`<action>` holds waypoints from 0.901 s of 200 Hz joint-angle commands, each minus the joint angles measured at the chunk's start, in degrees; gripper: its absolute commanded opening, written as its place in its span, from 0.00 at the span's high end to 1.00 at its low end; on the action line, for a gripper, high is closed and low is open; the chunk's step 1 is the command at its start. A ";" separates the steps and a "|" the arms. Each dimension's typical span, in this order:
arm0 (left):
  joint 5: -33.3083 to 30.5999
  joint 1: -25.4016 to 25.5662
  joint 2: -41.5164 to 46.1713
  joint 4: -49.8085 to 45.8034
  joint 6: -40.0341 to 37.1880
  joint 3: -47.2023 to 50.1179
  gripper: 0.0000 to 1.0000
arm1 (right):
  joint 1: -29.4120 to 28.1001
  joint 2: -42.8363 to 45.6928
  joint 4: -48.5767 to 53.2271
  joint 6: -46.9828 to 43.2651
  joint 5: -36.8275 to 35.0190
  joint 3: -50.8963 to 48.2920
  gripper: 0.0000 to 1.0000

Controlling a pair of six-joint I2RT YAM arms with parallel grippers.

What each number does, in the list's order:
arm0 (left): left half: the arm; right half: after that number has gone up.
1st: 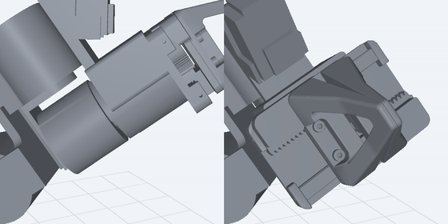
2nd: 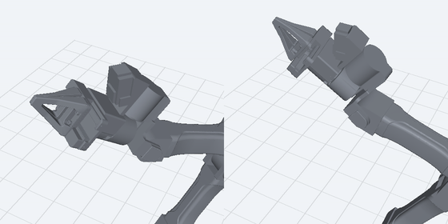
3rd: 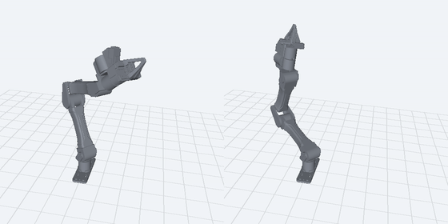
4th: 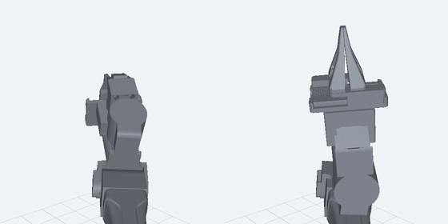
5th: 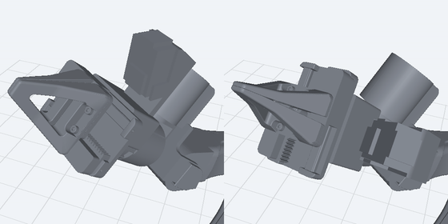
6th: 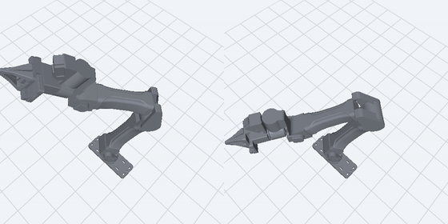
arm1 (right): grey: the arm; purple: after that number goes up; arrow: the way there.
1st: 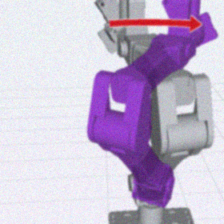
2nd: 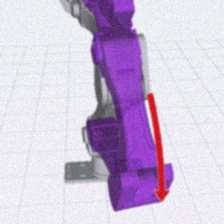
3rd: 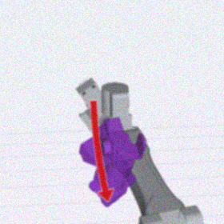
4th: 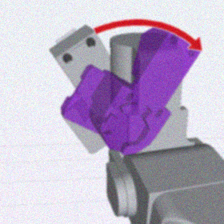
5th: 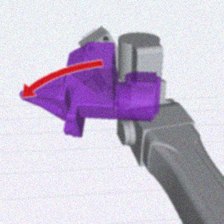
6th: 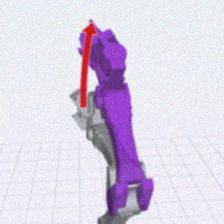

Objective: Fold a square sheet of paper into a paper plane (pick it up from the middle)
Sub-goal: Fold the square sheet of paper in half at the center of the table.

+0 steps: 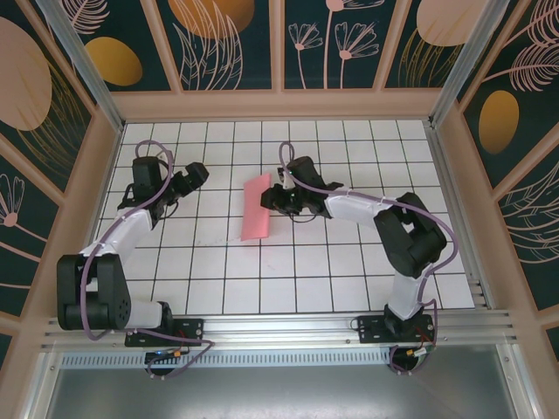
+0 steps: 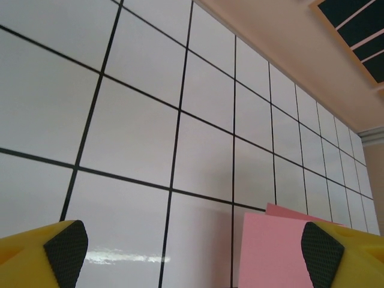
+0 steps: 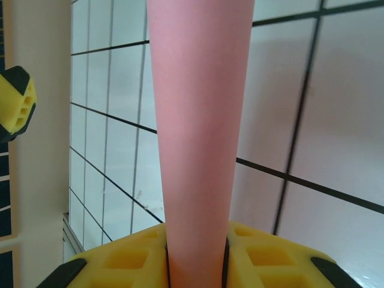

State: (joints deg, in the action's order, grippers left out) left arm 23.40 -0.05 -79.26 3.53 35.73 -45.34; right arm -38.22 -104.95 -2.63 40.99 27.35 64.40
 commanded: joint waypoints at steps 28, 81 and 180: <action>3.19 1.01 -1.49 3.85 3.08 1.58 0.05 | 1.57 -3.15 4.47 -4.58 -3.09 0.43 0.68; 2.91 3.09 -2.57 3.93 3.21 1.30 0.04 | 1.75 -4.42 14.06 -9.12 -14.42 4.53 0.50; 12.69 11.89 -4.71 13.23 8.74 6.75 0.15 | 3.52 -0.08 7.95 -2.92 -13.82 -1.27 0.45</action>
State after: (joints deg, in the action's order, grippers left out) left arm 31.62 9.61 -83.31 10.98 41.82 -40.64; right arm -35.62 -108.31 8.36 35.11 13.13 65.60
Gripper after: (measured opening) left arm 0.863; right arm 0.550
